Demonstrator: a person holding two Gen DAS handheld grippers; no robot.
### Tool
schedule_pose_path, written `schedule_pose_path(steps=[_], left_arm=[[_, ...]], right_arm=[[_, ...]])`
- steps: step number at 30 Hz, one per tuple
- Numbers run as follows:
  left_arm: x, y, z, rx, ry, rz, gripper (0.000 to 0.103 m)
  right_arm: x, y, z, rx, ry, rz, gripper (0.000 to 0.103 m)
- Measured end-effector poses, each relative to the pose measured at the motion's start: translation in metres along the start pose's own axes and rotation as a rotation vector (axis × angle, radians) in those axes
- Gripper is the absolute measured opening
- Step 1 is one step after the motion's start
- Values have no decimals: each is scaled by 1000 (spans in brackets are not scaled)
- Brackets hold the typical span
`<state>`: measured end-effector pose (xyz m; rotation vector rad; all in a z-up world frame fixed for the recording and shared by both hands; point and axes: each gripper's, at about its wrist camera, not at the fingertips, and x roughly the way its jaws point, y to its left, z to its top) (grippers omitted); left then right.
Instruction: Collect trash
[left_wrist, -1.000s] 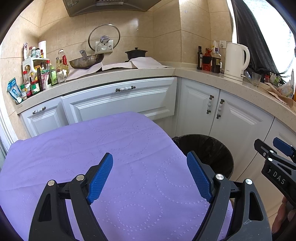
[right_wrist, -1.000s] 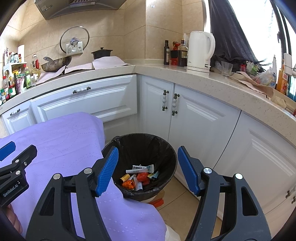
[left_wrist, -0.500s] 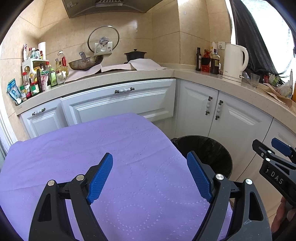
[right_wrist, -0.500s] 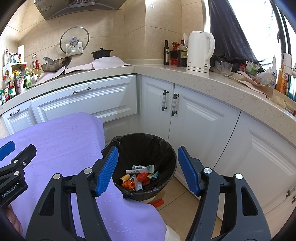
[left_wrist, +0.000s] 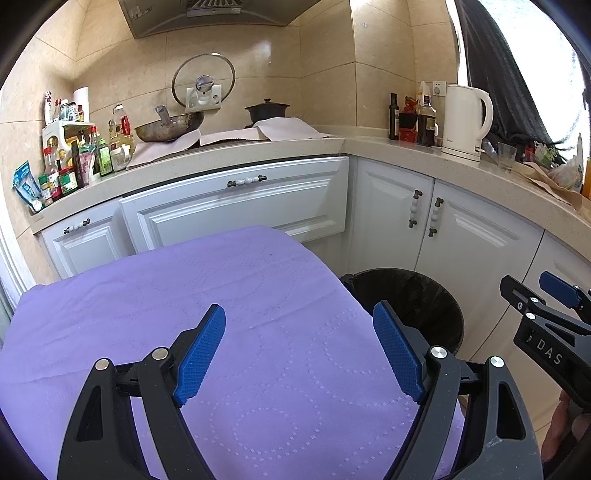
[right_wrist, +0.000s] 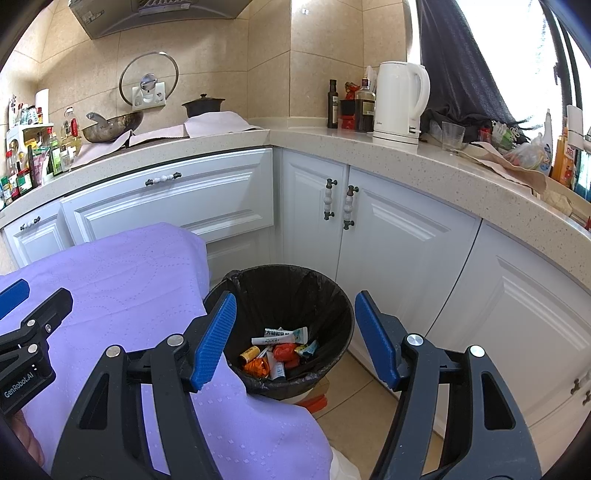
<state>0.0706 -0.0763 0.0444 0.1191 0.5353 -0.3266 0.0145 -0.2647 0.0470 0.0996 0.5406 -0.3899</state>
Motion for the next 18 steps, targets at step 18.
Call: schedule_pose_path(steps=[18], left_arm=[[15,39,-7,-48,63,33,83]], right_arm=[[12,48,3,-76,23,79,78]])
